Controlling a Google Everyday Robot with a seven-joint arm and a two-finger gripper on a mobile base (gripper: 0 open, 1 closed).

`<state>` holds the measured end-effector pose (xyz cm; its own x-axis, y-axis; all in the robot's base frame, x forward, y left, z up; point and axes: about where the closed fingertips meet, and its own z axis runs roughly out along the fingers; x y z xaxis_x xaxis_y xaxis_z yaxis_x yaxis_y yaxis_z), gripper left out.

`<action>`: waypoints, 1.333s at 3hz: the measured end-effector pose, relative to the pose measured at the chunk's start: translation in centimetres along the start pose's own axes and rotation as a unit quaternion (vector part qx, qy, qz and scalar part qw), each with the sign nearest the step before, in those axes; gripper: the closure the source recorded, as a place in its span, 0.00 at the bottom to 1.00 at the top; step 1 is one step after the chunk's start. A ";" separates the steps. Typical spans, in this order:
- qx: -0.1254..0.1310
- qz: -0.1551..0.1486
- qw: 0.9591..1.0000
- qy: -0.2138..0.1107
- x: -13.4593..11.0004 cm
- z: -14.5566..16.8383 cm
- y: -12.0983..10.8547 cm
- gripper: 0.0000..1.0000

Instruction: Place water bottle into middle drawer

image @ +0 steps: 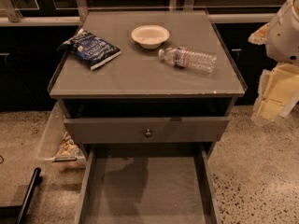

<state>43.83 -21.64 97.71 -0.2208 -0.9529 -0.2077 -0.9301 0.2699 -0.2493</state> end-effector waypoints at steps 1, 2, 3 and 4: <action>0.000 0.000 1.000 0.000 0.0 0.0 0.0 0.00; 0.005 -0.015 1.000 -0.011 -1.0 0.8 -0.9 0.00; 0.013 -0.039 0.999 -0.036 -2.5 2.0 -2.7 0.00; 0.025 -0.063 0.996 -0.064 -3.6 3.2 -4.7 0.00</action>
Offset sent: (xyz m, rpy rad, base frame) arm 0.0311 0.0178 -0.0123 0.0215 -0.0261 0.0757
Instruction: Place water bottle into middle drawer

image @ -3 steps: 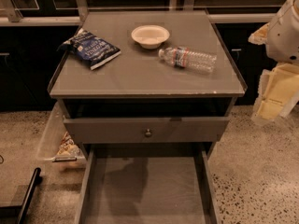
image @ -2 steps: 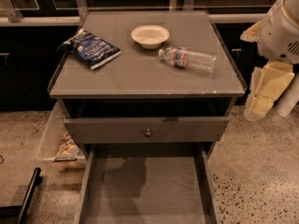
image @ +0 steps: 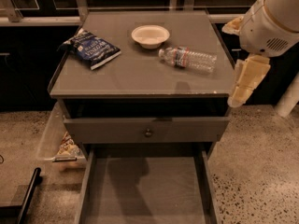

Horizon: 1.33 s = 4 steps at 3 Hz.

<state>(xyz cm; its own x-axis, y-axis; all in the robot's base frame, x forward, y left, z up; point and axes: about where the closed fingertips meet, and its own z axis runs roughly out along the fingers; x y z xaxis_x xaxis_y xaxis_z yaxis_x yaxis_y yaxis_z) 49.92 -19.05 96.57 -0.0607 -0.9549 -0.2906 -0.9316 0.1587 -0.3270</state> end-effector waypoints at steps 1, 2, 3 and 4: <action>0.028 -0.036 0.999 -0.021 -0.9 1.4 -2.9 0.00; 0.028 -0.039 0.998 -0.029 -1.1 2.3 -3.3 0.00; 0.035 -0.045 0.997 -0.058 -1.4 3.9 -4.5 0.00; 0.046 -0.053 0.993 -0.094 -1.4 5.3 -5.7 0.00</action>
Offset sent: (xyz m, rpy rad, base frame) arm 0.0461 0.0092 0.0017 -0.0123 -0.1143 0.0713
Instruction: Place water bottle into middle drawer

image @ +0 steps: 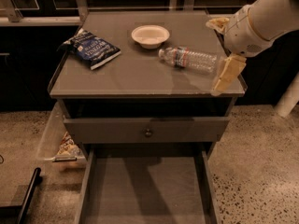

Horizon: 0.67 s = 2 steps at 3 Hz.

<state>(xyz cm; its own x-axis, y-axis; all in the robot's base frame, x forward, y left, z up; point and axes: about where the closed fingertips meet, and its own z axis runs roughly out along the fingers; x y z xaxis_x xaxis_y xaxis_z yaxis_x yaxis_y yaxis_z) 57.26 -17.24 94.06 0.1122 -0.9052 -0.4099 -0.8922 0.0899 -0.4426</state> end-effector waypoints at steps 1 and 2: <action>0.004 -0.005 1.000 -0.023 0.6 1.6 -0.8 0.00; 0.004 -0.005 1.000 -0.023 0.6 1.6 -0.8 0.00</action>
Offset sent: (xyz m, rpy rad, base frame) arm 0.0121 0.0000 -0.0088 0.0316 -0.0142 0.0186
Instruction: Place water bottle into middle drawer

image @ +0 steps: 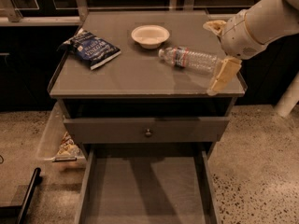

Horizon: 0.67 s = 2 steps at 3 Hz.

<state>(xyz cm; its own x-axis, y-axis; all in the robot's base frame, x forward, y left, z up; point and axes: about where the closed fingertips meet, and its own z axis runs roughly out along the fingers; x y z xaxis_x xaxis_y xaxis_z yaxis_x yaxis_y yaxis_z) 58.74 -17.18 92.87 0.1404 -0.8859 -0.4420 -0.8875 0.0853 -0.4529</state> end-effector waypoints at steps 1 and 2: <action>0.009 0.003 1.000 -0.010 0.3 0.9 -0.7 0.00; 0.012 0.022 0.999 -0.027 1.2 2.5 -2.4 0.00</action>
Offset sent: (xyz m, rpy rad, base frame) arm 0.0660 -0.0103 -0.0211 0.1348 -0.0008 -0.0504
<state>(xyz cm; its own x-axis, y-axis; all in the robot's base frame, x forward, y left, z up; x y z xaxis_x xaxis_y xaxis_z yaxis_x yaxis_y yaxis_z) 62.11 -17.35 91.47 0.1253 -0.8551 -0.5031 -0.8830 0.1350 -0.4494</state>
